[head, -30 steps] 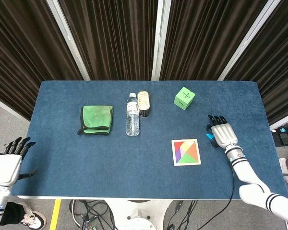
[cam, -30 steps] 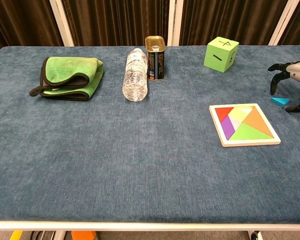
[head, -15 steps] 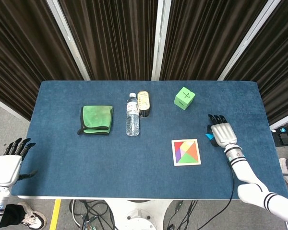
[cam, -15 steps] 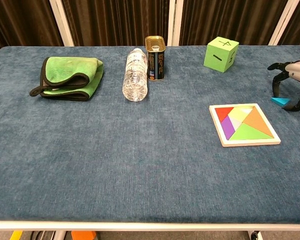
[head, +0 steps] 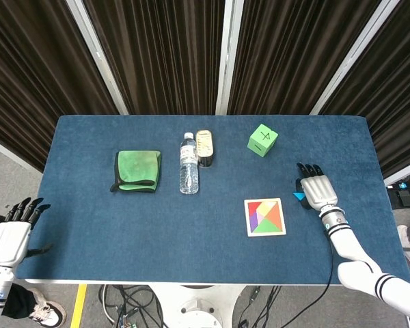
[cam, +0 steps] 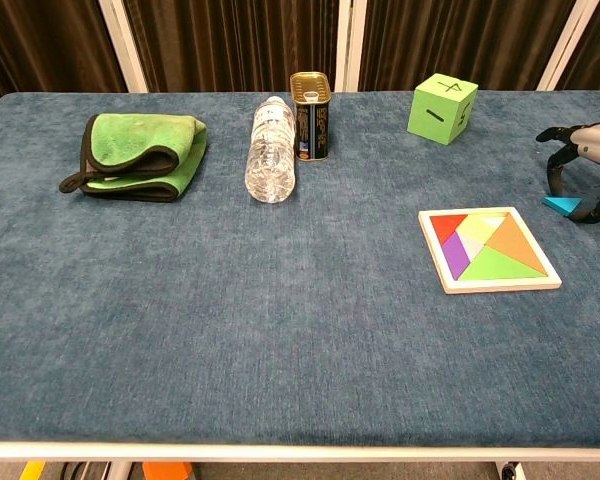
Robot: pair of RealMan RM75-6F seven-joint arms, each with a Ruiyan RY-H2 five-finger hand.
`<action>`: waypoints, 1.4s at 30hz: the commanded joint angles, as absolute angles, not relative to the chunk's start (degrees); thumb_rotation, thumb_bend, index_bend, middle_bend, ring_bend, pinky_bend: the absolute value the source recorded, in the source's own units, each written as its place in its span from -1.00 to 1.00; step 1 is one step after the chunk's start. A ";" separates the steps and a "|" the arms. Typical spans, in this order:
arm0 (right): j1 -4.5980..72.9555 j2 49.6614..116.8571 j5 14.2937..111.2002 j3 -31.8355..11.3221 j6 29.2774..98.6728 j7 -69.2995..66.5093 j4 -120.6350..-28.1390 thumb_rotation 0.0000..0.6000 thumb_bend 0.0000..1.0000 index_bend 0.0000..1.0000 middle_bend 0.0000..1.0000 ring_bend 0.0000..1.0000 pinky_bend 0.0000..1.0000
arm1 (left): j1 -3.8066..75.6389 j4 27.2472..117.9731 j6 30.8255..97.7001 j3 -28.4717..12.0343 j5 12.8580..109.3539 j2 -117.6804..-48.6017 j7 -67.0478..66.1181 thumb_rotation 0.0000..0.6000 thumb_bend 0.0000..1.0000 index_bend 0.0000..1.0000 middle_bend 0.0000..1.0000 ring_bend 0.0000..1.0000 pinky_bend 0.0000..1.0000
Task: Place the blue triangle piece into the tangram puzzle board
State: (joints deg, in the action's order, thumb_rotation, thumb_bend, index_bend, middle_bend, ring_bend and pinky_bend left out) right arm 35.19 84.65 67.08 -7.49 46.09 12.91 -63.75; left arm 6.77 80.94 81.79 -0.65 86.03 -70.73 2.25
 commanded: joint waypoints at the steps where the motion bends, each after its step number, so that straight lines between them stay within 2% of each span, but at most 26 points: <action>1: 35.12 84.59 67.14 -7.48 46.36 12.66 -63.75 1.00 -0.72 0.07 -1.00 -1.00 -1.00 | 6.80 80.95 81.75 -0.65 86.05 -70.75 2.24 1.00 -0.93 -0.65 -0.80 -0.98 -0.77; 7: 34.98 83.78 67.53 -7.62 46.98 11.68 -64.63 1.00 -0.72 0.08 -1.00 -1.00 -1.00 | 6.79 80.94 81.68 -0.63 86.02 -70.73 2.27 1.00 -0.93 -0.65 -0.80 -0.98 -0.77; 16: 35.17 79.46 69.55 -8.34 48.93 10.26 -71.43 1.00 -0.71 0.10 -1.00 -1.00 -1.00 | 6.73 80.85 81.73 -0.67 85.98 -70.70 2.61 1.00 -0.93 -0.65 -0.80 -0.98 -0.77; 26: 38.24 75.95 68.30 -8.61 44.50 11.60 -79.18 1.00 -0.70 0.10 -1.00 -1.00 -1.00 | 6.52 80.44 82.05 -0.70 86.01 -70.62 3.39 1.00 -0.92 -0.65 -0.80 -0.98 -0.77; 42: 41.27 80.28 64.96 -6.66 42.64 17.27 -78.33 1.00 -0.69 0.10 -1.00 -1.00 -1.00 | 5.97 78.74 82.69 -0.99 85.65 -70.99 5.87 1.00 -0.92 -0.65 -0.80 -0.98 -0.77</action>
